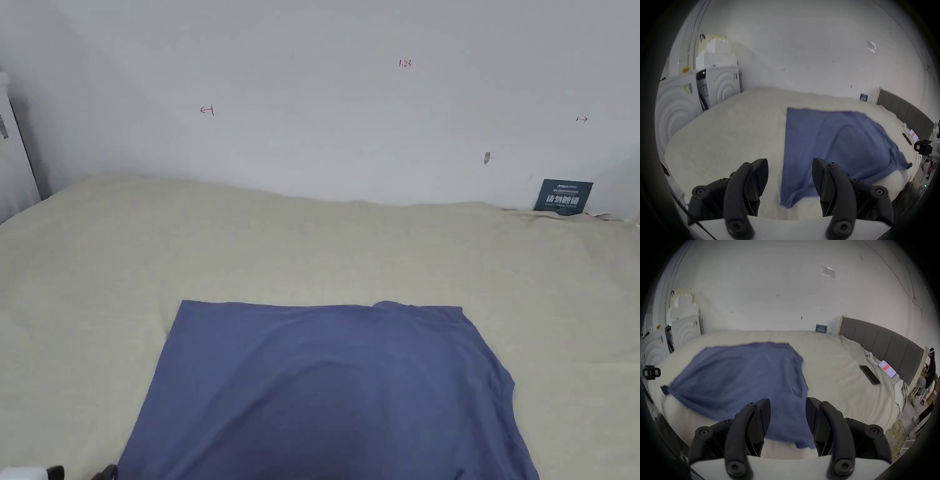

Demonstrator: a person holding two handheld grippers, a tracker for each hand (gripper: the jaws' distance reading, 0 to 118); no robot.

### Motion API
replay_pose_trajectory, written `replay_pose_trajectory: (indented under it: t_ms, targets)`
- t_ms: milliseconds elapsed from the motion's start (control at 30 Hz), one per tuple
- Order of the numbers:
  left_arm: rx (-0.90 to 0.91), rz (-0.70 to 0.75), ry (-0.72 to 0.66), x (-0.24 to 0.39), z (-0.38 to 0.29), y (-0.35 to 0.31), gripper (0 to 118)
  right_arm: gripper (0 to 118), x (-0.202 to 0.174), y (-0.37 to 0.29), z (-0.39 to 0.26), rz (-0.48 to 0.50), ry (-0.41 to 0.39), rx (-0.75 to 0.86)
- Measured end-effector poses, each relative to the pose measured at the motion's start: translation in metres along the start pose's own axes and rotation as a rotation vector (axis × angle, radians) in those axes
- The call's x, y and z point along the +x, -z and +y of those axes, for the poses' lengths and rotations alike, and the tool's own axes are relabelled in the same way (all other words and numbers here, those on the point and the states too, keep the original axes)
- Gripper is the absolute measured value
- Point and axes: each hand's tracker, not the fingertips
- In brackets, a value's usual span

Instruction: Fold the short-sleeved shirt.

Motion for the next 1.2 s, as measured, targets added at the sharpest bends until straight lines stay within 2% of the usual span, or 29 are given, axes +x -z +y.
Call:
replay_pose_trajectory:
  t_ms: [133,167,200,267,300,367,400,667,800,933,1033,1100,1167,1200]
  targets:
    - [0.097,0.000,0.027,0.026,0.027,-0.003,62,49,-0.017,0.013,0.027,0.018,0.011,0.097]
    - [0.106,0.003,0.035,0.031,0.030,0.000,59,48,-0.020,0.016,0.033,0.023,0.012,0.115]
    - [0.117,0.008,0.041,0.037,0.035,0.000,53,42,-0.025,0.019,0.038,0.023,0.013,0.132]
    - [0.133,-0.002,0.037,0.048,0.039,0.004,29,16,-0.032,0.026,0.046,0.026,0.005,0.157]
    - [0.138,-0.009,0.035,0.053,0.041,0.007,21,9,-0.036,0.030,0.049,0.024,-0.007,0.171]
    - [0.145,-0.017,0.038,0.060,0.041,0.012,9,1,-0.042,0.034,0.055,0.023,-0.011,0.183]
    - [0.148,-0.032,0.046,0.064,0.041,0.014,0,1,-0.043,0.037,0.056,0.027,-0.006,0.189]
    - [0.122,-0.060,0.040,0.081,0.039,0.021,0,1,-0.055,0.039,0.058,0.032,-0.004,0.211]
    - [-0.018,-0.039,0.022,0.059,0.036,0.034,0,1,-0.057,0.037,0.057,0.046,-0.017,0.206]
    - [-0.250,-0.026,-0.047,0.028,0.034,0.056,0,1,-0.058,0.039,0.053,0.050,-0.022,0.185]
    - [-0.349,-0.055,-0.098,0.010,0.022,0.062,0,1,-0.058,0.042,0.049,0.056,-0.016,0.164]
    - [-0.398,-0.027,-0.086,0.007,0.015,0.060,0,1,-0.058,0.042,0.045,0.058,-0.018,0.157]
    - [-0.415,-0.028,-0.076,0.012,0.013,0.047,12,1,-0.059,0.043,0.041,0.057,-0.021,0.148]
    - [-0.438,-0.007,-0.073,0.012,0.010,0.047,24,1,-0.060,0.043,0.039,0.059,-0.023,0.139]
